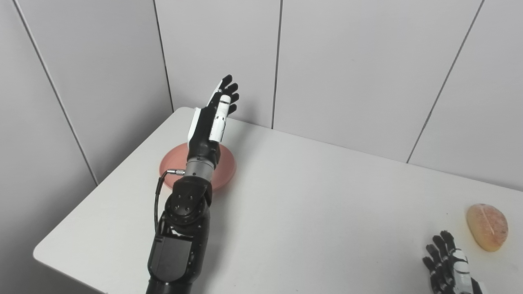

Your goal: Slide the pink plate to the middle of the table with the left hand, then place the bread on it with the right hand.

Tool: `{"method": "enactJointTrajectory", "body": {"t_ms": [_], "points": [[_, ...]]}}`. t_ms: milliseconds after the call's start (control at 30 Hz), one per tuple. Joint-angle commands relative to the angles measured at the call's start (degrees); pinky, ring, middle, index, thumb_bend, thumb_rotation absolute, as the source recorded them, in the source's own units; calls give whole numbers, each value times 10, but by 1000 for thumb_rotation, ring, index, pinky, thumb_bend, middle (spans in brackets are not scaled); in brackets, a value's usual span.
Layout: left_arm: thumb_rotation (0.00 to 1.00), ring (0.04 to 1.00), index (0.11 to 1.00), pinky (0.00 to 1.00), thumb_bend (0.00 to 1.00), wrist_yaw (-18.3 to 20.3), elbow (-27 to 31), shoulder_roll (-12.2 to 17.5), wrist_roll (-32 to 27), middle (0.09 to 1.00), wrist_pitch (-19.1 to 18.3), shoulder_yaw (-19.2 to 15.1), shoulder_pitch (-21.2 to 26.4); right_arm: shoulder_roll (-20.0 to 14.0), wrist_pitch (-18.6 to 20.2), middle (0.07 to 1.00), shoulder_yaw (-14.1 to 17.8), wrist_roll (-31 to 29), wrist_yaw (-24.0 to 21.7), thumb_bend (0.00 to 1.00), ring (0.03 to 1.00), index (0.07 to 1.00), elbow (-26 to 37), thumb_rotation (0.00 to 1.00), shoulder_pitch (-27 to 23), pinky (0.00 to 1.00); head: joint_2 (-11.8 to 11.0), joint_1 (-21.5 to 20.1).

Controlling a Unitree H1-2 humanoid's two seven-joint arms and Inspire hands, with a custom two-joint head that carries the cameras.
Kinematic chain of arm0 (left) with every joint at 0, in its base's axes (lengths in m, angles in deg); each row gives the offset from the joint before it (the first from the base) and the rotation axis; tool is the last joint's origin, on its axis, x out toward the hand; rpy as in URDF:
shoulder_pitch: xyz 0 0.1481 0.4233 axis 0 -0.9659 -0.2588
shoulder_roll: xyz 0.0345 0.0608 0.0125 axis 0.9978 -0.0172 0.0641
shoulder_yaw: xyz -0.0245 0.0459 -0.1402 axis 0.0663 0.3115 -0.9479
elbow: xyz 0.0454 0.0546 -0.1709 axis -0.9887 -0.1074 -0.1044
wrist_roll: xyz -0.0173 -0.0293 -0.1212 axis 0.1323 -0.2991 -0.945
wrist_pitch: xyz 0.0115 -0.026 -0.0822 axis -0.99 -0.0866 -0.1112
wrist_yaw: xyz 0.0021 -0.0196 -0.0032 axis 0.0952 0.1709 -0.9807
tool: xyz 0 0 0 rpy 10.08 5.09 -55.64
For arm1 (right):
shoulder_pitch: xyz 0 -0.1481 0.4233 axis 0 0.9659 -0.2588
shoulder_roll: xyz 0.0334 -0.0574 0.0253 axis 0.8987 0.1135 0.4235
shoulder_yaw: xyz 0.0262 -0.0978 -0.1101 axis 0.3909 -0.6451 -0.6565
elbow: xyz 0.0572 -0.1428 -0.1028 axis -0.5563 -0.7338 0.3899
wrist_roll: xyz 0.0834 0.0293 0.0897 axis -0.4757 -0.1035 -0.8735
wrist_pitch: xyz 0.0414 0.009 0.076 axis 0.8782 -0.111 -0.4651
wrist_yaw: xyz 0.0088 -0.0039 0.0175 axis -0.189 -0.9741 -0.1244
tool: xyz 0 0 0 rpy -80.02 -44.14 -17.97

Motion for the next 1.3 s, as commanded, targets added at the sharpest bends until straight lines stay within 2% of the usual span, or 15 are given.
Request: {"method": "enactJointTrajectory", "body": {"t_ms": [0, 267, 533, 833, 1000, 1267], "points": [[1000, 891, 893, 866, 397, -10, 1, 22, -11, 901, 4, -14, 37, -5, -11, 1000, 2, -2, -5, 278, 1000, 1000, 24, 1000, -10, 1000, 0, 1], [1000, 909, 901, 902, 386, -1, -58, 72, -44, 915, 30, -48, 55, -4, -7, 1000, 6, -10, -4, 268, 1000, 1000, 24, 1000, -12, 1000, -1, 4], [1000, 907, 904, 893, 376, -9, -91, 107, -70, 911, 29, -77, 50, -4, -8, 1000, 7, -12, -4, 246, 1000, 1000, 24, 1000, -12, 1000, -7, 5], [1000, 920, 904, 921, 362, -8, -103, 130, -92, 915, 36, -104, 29, -9, -10, 1000, 5, -15, -6, 234, 1000, 1000, 22, 1000, -12, 1000, -13, 6], [1000, 922, 898, 921, 348, -6, -137, 137, -111, 913, 64, -123, 27, -10, -11, 1000, 6, -14, -6, 223, 1000, 1000, 19, 1000, -14, 1000, -14, 9], [1000, 941, 912, 955, 347, 7, -170, 150, -145, 928, 74, -138, 19, -12, -14, 1000, 7, -17, -10, 243, 1000, 1000, 17, 1000, -12, 1000, -14, 11]]}}
